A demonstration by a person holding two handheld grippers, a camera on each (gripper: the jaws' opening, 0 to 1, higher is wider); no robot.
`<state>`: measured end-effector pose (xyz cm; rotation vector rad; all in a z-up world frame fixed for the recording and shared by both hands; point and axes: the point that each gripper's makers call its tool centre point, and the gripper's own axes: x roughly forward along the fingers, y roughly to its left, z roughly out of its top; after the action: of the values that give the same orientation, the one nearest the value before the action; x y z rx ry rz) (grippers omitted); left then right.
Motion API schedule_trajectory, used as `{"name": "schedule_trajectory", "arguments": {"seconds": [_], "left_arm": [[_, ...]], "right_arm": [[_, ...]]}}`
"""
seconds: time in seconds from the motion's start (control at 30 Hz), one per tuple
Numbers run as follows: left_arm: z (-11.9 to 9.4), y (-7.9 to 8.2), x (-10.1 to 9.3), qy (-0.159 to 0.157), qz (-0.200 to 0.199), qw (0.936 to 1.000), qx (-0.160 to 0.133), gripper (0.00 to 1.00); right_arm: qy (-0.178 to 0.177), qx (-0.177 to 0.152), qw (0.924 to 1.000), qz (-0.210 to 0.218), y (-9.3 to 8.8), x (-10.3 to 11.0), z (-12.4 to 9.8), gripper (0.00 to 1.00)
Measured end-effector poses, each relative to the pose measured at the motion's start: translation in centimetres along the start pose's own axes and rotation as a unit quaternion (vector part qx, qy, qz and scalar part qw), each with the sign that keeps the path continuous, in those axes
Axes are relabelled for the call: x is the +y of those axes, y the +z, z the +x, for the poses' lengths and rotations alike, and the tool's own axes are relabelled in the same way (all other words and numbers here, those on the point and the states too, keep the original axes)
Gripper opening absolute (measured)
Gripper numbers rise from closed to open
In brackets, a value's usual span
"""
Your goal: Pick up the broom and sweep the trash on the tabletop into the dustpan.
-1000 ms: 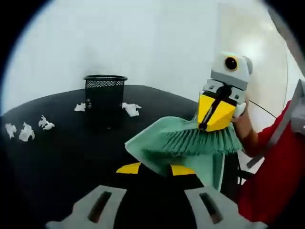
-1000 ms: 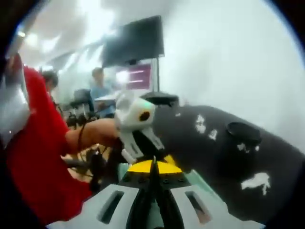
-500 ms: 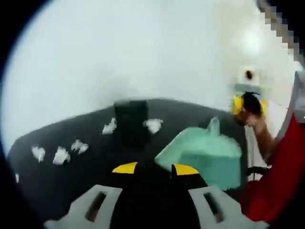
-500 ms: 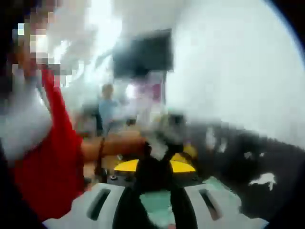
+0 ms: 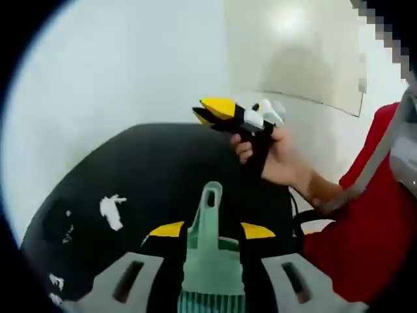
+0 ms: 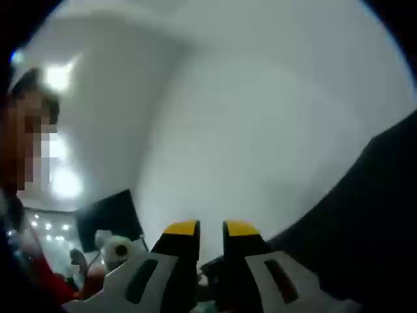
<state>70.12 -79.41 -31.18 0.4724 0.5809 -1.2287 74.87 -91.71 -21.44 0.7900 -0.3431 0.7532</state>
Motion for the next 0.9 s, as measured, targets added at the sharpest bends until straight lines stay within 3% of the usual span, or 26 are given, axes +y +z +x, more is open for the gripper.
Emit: {"name": "schedule_trajectory", "arguments": {"seconds": [0.13,0.2,0.37,0.47,0.5,0.57,0.67,0.77,0.9], "left_arm": [[1.7,-1.1,-0.3,-0.012,-0.048,0.9979,0.042,0.27],[1.9,-1.0,0.4,0.007,-0.033,0.9984,0.046,0.26],[2.5,-1.1,0.2,0.012,-0.010,0.9982,0.059,0.15],[1.8,-0.9,0.2,0.015,0.005,0.9985,0.052,0.14],[1.4,-0.6,0.4,0.019,0.004,0.9990,0.040,0.14],[-0.4,0.4,0.5,0.017,-0.016,0.9996,-0.013,0.14],[-4.0,1.4,1.2,0.028,-0.038,0.9954,-0.083,0.14],[-9.0,1.5,2.7,0.071,-0.064,0.9833,-0.155,0.14],[-14.0,-0.8,4.4,0.124,-0.109,0.9640,-0.209,0.14]], "right_arm": [[0.015,-0.015,0.9998,-0.005,0.4,0.7,0.1,0.17],[0.023,-0.020,0.9995,-0.006,0.6,0.9,0.2,0.17],[0.031,-0.021,0.9993,0.007,0.3,1.1,0.4,0.17],[0.032,-0.024,0.9991,0.012,0.3,1.2,0.4,0.17],[0.031,-0.025,0.9991,0.014,0.3,1.2,0.4,0.17],[0.030,-0.026,0.9991,0.016,0.3,1.2,0.4,0.17],[0.028,-0.027,0.9991,0.019,0.3,1.1,0.4,0.17],[0.025,-0.029,0.9990,0.022,0.5,0.7,0.4,0.17],[0.022,-0.034,0.9987,0.031,0.7,0.2,0.3,0.17]]}}
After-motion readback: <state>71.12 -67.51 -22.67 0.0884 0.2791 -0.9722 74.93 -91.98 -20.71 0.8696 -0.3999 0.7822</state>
